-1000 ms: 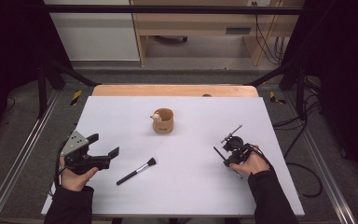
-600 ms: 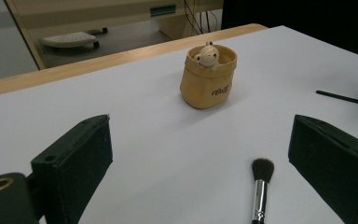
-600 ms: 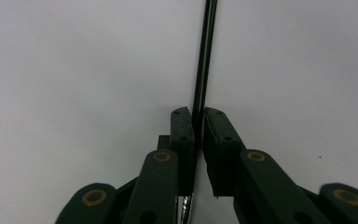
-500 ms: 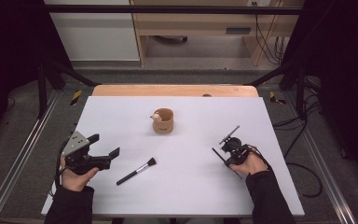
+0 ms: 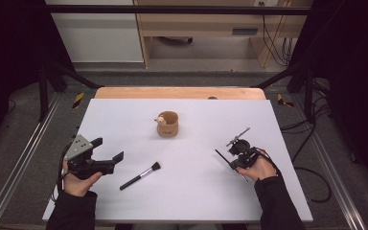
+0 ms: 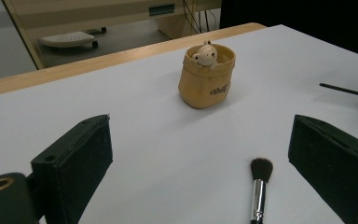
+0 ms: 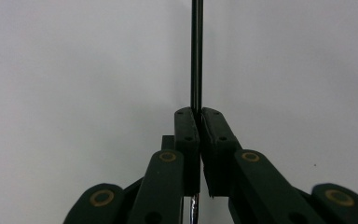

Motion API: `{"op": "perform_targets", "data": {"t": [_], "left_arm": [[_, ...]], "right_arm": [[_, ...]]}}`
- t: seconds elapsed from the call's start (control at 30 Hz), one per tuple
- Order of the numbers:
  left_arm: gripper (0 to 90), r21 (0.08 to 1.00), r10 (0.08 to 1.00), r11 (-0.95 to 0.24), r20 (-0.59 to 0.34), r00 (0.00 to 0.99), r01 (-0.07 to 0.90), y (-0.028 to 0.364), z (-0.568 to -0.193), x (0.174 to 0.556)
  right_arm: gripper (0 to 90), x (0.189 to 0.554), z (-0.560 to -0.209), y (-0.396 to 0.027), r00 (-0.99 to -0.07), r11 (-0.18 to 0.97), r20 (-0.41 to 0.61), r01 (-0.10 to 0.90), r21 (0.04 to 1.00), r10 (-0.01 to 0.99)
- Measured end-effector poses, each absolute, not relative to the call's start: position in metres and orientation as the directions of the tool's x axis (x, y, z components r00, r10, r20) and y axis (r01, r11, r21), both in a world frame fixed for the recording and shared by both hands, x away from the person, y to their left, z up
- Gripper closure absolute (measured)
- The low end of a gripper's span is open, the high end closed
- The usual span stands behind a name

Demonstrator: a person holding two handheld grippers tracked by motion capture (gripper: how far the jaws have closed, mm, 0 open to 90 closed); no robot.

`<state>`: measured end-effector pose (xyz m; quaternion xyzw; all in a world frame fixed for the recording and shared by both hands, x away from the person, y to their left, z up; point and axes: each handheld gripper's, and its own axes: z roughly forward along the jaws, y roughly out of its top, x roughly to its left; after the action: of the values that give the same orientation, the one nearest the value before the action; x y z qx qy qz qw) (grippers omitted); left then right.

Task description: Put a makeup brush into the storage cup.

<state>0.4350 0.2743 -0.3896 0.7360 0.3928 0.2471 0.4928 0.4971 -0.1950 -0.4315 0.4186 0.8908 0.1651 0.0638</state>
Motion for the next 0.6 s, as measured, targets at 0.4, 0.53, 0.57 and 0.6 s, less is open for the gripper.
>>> {"op": "perform_targets", "data": {"t": [0.4,0.53,0.57,0.6], "left_arm": [[5.6,0.921,0.802,-0.234,0.002,0.597,0.312,0.265,-0.383,0.433],[5.6,0.919,0.794,-0.248,0.012,0.608,0.305,0.26,-0.382,0.433],[5.6,0.919,0.793,-0.251,0.015,0.609,0.303,0.26,-0.381,0.433],[5.6,0.92,0.792,-0.249,0.013,0.61,0.304,0.259,-0.381,0.433]], "right_arm": [[85.9,0.488,-0.382,-0.181,-0.719,0.606,0.046,0.616,0.503,0.693],[85.9,0.486,-0.372,-0.174,-0.743,0.607,0.054,0.584,0.539,0.667],[85.9,0.485,-0.369,-0.172,-0.75,0.61,0.053,0.574,0.546,0.659],[85.9,0.484,-0.368,-0.171,-0.756,0.612,0.052,0.567,0.551,0.653]]}}
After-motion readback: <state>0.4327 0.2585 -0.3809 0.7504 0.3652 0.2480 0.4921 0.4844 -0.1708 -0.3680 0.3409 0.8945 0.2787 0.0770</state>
